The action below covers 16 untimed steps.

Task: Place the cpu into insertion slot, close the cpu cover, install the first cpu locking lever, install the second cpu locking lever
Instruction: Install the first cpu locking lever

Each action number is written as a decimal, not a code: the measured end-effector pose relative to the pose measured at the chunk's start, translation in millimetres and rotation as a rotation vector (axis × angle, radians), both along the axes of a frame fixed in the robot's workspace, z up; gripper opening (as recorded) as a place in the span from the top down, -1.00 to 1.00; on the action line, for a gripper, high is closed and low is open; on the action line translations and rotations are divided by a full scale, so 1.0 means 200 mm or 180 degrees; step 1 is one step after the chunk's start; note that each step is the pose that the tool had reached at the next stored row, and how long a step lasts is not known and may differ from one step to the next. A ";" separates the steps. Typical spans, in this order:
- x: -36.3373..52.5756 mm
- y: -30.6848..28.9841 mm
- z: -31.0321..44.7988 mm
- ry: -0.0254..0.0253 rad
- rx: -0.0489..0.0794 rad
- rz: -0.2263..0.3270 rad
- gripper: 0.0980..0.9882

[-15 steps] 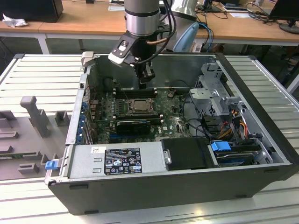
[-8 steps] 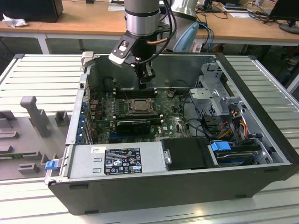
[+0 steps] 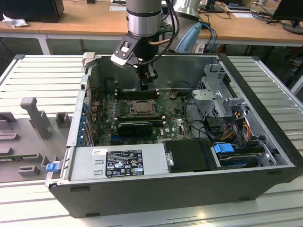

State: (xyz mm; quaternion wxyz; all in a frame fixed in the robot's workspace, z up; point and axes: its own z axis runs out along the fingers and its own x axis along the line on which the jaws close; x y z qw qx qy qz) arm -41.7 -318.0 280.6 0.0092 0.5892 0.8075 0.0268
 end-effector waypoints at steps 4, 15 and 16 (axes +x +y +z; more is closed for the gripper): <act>0.000 0.000 0.000 0.0000 0.0000 0.0025 0.98; 0.000 0.000 0.037 0.0000 0.0000 0.0039 0.98; 0.000 0.000 0.043 0.0000 0.0000 0.0038 0.98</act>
